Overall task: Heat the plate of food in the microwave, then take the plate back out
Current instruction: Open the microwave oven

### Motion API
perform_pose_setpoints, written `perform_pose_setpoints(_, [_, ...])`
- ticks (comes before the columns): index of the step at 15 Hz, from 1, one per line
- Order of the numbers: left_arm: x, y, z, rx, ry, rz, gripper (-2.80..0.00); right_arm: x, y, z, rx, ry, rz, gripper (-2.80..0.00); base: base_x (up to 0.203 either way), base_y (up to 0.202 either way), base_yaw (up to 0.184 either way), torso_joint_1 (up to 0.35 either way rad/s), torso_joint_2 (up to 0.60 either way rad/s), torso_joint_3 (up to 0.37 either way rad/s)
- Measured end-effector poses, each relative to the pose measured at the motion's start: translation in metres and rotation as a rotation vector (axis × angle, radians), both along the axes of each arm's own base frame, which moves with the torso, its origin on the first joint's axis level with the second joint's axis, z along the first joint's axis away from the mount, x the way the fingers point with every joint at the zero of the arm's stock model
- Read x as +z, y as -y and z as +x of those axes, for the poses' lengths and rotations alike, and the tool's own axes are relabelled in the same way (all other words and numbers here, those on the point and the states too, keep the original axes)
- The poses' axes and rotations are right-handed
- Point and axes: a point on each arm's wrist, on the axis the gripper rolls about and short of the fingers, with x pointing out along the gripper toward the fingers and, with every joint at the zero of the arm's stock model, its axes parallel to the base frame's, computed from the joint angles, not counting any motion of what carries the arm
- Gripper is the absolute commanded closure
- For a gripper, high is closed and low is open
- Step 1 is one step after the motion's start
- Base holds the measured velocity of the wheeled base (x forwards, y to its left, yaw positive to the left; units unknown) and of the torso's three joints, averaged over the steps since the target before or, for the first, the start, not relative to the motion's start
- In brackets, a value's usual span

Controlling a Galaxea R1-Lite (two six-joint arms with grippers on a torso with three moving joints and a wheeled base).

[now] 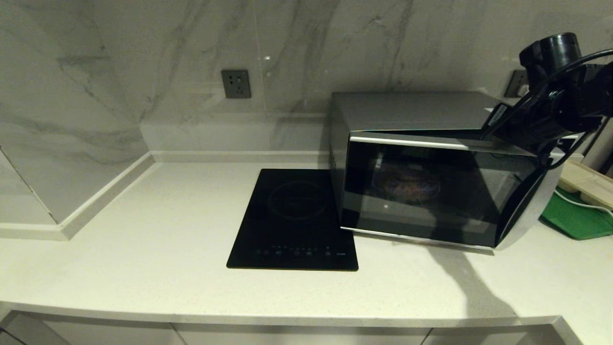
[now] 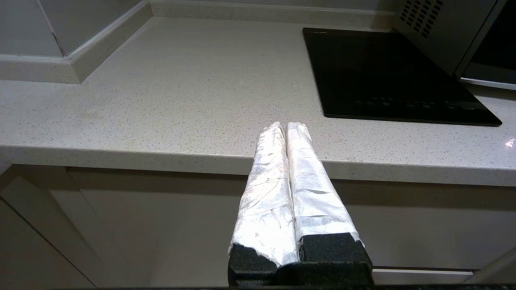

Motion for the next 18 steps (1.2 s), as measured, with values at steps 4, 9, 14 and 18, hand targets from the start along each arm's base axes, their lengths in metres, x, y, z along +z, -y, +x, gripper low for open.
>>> perform_pose_setpoints(4, [0.000, 0.000, 0.000, 0.000, 0.000, 0.000, 0.00, 0.007, 0.001, -0.013, 0.006, 0.006, 0.005, 0.00, 0.000, 0.000, 0.000, 0.000, 0.00, 0.000])
perform_pose_setpoints(9, [0.000, 0.000, 0.000, 0.000, 0.000, 0.000, 0.00, 0.031, -0.001, -0.061, 0.094, -0.037, 0.036, 0.00, 0.000, 0.000, 0.000, 0.000, 0.00, 0.000])
perform_pose_setpoints(14, [0.000, 0.000, 0.000, 0.000, 0.000, 0.000, 0.00, 0.048, -0.002, -0.120, 0.149, -0.147, 0.031, 0.00, 0.000, 0.000, 0.000, 0.000, 0.00, 0.000])
perform_pose_setpoints(18, [0.000, 0.000, 0.000, 0.000, 0.000, 0.000, 0.00, 0.054, 0.009, -0.122, 0.114, -0.102, 0.020, 0.00, 0.000, 0.000, 0.000, 0.000, 0.00, 0.000])
